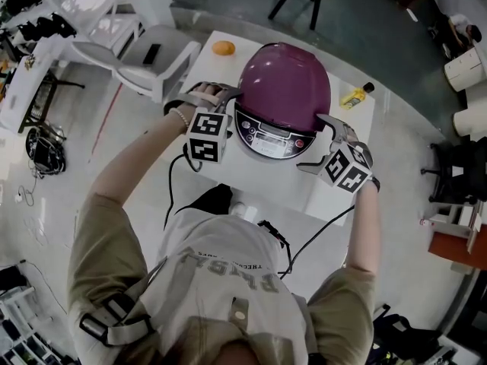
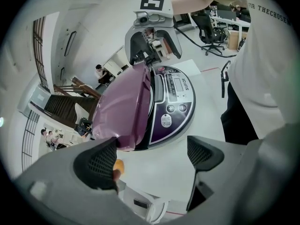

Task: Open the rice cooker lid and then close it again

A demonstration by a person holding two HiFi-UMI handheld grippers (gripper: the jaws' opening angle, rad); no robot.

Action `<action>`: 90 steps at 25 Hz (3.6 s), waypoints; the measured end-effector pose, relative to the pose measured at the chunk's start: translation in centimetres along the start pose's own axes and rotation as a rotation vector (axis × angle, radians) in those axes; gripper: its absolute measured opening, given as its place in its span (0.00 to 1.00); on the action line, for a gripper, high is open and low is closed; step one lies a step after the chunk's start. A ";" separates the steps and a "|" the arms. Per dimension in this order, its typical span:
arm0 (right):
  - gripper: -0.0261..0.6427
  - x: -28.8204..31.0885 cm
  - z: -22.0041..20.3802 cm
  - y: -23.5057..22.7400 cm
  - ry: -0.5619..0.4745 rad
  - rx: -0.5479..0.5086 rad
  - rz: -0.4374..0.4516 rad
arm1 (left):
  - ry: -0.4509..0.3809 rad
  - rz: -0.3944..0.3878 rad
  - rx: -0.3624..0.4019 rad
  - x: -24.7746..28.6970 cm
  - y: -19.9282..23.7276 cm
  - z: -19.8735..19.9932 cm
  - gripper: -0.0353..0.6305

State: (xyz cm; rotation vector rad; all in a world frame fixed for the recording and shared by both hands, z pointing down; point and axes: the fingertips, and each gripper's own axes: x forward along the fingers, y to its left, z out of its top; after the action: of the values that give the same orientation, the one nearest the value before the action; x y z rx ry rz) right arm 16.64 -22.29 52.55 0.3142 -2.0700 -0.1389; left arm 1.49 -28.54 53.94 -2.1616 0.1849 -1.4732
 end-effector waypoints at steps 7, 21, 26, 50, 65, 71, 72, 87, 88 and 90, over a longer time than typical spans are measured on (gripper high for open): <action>0.86 0.6 -0.5 0.6 0.007 0.011 0.023 | 0.010 -0.023 0.012 0.7 -0.8 -0.3 0.78; 0.86 1.6 -0.9 1.2 0.026 0.022 0.047 | 0.019 -0.049 0.041 1.6 -1.7 -0.8 0.78; 0.86 1.7 -1.2 1.3 0.051 0.005 0.050 | 0.019 -0.056 0.050 1.6 -1.7 -0.9 0.78; 0.91 1.8 -1.7 2.0 0.141 -0.011 0.160 | 0.119 -0.094 0.223 2.0 -1.9 -1.9 0.78; 0.91 2.9 -2.0 2.7 0.003 -0.029 0.058 | 0.096 -0.088 0.107 2.2 -2.9 -1.6 0.78; 0.90 0.8 -0.8 1.9 -0.208 0.155 -0.072 | 0.037 -0.011 -0.056 0.8 -2.2 -0.5 0.78; 0.90 0.0 -0.5 1.7 -0.251 0.178 -0.100 | 0.018 -0.007 -0.087 0.3 -2.3 -0.2 0.78; 0.84 -8.6 1.9 0.2 -0.701 0.420 -0.539 | -0.388 0.355 -0.643 -6.6 2.3 4.6 0.61; 0.78 -8.9 2.0 0.1 -0.720 0.442 -0.558 | -0.406 0.386 -0.687 -7.0 2.7 4.5 0.57; 0.68 -9.6 2.0 -0.2 -0.766 0.490 -0.603 | -0.434 0.448 -0.759 -7.6 3.4 4.4 0.51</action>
State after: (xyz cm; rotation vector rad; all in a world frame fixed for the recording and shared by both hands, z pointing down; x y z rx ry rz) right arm 19.45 -19.83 43.45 1.3597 -2.6783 -0.1200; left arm 2.96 -27.03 44.76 -2.6965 1.1329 -0.7019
